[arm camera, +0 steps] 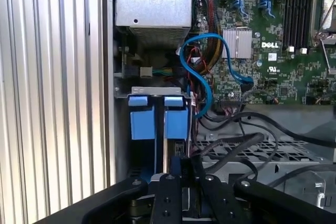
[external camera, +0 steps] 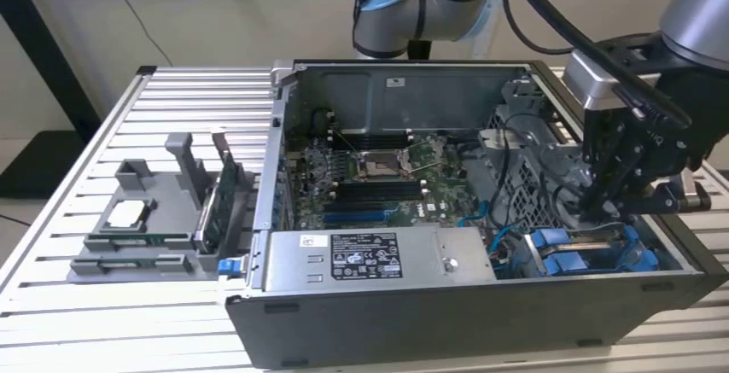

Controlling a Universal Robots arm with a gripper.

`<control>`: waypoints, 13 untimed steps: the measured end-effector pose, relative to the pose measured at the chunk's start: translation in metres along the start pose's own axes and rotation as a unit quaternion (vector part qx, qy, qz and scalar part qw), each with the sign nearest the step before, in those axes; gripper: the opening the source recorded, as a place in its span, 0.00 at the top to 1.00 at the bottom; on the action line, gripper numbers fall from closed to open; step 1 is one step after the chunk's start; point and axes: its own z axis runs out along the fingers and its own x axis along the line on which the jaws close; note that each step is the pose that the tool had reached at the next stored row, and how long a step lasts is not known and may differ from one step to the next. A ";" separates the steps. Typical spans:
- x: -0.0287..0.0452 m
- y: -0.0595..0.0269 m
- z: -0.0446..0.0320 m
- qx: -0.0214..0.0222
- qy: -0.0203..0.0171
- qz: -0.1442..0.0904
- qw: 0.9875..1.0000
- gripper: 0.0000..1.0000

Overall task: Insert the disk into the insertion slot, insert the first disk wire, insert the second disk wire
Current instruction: 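Insert the first disk wire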

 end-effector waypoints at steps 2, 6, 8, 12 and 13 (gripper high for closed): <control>0.0013 -0.0003 0.0006 -0.004 0.000 0.002 1.000 0.81; 0.0038 -0.0014 0.0018 -0.013 0.000 0.005 1.000 0.81; 0.0041 -0.0024 0.0020 -0.016 0.000 0.006 1.000 0.81; 0.0042 -0.0025 0.0022 -0.016 0.000 0.006 1.000 0.81; 0.0042 -0.0025 0.0023 -0.016 0.000 0.006 1.000 0.81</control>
